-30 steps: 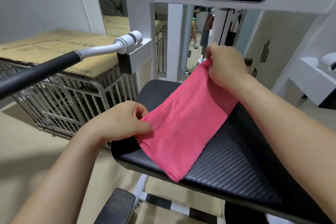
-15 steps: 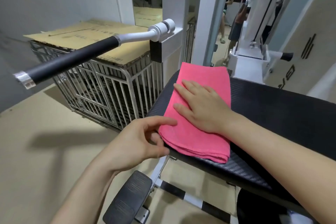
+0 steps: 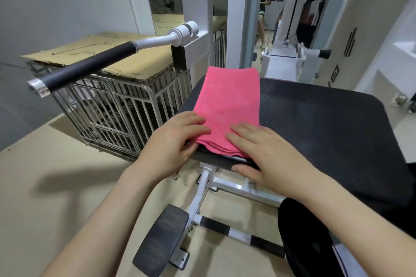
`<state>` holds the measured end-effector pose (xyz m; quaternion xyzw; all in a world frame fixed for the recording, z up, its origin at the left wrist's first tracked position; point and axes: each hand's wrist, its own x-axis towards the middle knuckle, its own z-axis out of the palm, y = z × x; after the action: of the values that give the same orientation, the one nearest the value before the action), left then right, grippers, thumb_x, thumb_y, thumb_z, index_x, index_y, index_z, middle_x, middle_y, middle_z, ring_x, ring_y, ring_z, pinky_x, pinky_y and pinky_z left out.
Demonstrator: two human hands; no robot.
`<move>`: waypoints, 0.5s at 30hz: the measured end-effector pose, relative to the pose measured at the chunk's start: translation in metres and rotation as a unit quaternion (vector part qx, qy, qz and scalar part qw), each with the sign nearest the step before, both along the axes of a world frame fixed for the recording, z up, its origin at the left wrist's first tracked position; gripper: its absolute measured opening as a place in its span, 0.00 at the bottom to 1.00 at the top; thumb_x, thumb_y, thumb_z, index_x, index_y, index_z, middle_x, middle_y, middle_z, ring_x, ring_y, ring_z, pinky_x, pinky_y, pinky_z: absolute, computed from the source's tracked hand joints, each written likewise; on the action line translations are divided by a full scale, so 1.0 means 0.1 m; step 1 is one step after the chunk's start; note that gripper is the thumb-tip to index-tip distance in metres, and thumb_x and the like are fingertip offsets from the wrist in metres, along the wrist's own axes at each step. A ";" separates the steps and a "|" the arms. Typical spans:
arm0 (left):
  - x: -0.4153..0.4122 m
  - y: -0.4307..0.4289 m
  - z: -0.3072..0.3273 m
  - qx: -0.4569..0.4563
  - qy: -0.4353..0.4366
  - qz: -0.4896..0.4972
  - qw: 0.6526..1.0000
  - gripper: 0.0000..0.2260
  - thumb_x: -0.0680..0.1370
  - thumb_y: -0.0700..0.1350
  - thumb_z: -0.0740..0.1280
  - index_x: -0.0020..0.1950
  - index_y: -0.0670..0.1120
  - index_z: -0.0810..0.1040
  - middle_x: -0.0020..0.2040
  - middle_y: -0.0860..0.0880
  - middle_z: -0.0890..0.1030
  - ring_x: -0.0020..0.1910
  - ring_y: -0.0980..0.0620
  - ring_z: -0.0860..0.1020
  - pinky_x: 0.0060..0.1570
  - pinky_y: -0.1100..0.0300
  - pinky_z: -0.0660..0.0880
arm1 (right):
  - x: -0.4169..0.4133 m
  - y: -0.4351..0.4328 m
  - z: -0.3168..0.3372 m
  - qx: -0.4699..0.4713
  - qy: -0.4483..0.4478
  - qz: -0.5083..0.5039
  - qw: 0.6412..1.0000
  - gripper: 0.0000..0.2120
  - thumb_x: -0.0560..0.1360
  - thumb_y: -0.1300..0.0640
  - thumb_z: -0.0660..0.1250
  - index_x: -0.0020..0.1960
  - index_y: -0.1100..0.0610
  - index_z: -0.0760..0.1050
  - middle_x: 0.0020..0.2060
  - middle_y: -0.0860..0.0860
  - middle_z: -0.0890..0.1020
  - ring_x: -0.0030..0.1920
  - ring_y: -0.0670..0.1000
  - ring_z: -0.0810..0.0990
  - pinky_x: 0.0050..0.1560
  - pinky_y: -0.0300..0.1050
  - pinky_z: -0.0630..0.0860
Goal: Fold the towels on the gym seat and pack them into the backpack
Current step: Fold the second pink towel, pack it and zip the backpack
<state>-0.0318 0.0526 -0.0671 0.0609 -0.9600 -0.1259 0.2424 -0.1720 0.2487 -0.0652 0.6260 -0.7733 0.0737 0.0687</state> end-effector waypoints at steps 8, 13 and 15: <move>0.45 0.45 0.05 0.033 0.003 -0.020 0.999 0.09 0.76 0.48 0.62 0.53 0.54 0.78 0.46 0.55 0.82 0.47 0.54 0.79 0.46 0.54 0.76 | 0.32 0.45 -0.16 -0.173 0.055 -0.006 0.983 0.19 0.72 0.56 0.68 0.63 0.53 0.77 0.63 0.48 0.78 0.60 0.51 0.75 0.54 0.51 0.66; 0.68 0.62 -0.05 0.163 0.014 -0.081 0.983 0.09 0.71 0.51 0.71 0.46 0.47 0.82 0.50 0.55 0.82 0.60 0.55 0.78 0.61 0.52 0.74 | 0.49 0.68 -0.22 -0.180 -0.050 0.035 0.982 0.14 0.71 0.56 0.60 0.53 0.54 0.80 0.50 0.46 0.84 0.65 0.47 0.73 0.70 0.47 0.61; 0.67 0.60 -0.11 0.177 -0.017 -0.085 0.980 0.10 0.69 0.50 0.75 0.47 0.49 0.81 0.54 0.57 0.81 0.66 0.58 0.73 0.67 0.54 0.70 | 0.48 0.65 -0.17 -0.161 -0.072 0.035 0.984 0.14 0.72 0.54 0.59 0.52 0.54 0.80 0.49 0.47 0.84 0.61 0.46 0.77 0.70 0.45 0.61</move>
<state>0.0349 0.1130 -0.0780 0.0227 -0.9281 -0.3133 0.2000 -0.1239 0.3138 -0.0825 0.6267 -0.7318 0.2442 0.1104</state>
